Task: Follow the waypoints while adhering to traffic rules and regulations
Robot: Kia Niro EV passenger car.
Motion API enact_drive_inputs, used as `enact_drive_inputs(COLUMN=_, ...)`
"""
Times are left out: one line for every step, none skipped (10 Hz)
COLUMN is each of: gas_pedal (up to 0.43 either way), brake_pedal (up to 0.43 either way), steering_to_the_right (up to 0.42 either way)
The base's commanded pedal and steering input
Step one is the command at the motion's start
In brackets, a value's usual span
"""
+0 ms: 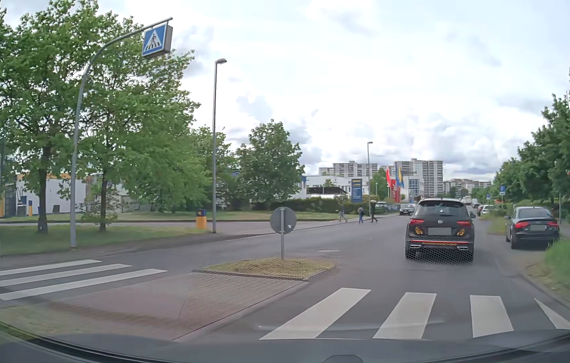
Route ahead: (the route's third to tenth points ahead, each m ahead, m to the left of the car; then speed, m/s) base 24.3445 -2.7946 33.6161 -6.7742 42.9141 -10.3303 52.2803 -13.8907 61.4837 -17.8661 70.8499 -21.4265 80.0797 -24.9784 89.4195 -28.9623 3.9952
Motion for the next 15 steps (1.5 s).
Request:
enact_drive_inputs(gas_pedal=0.169, brake_pedal=0.000, steering_to_the_right=0.307)
enact_drive_inputs(gas_pedal=0.177, brake_pedal=0.000, steering_to_the_right=0.297)
enact_drive_inputs(gas_pedal=0.197, brake_pedal=0.000, steering_to_the_right=0.280)
enact_drive_inputs(gas_pedal=0.220, brake_pedal=0.000, steering_to_the_right=0.263)
enact_drive_inputs(gas_pedal=0.240, brake_pedal=0.000, steering_to_the_right=0.249)
enact_drive_inputs(gas_pedal=0.260, brake_pedal=0.000, steering_to_the_right=0.227)
enact_drive_inputs(gas_pedal=0.280, brake_pedal=0.000, steering_to_the_right=0.207)
enact_drive_inputs(gas_pedal=0.287, brake_pedal=0.000, steering_to_the_right=0.190)
enact_drive_inputs(gas_pedal=0.299, brake_pedal=0.000, steering_to_the_right=0.168)
enact_drive_inputs(gas_pedal=0.299, brake_pedal=0.000, steering_to_the_right=0.145)
enact_drive_inputs(gas_pedal=0.299, brake_pedal=0.000, steering_to_the_right=0.127)
enact_drive_inputs(gas_pedal=0.299, brake_pedal=0.000, steering_to_the_right=0.112)
enact_drive_inputs(gas_pedal=0.287, brake_pedal=0.000, steering_to_the_right=0.094)
enact_drive_inputs(gas_pedal=0.268, brake_pedal=0.000, steering_to_the_right=0.079)
enact_drive_inputs(gas_pedal=0.268, brake_pedal=0.000, steering_to_the_right=0.062)
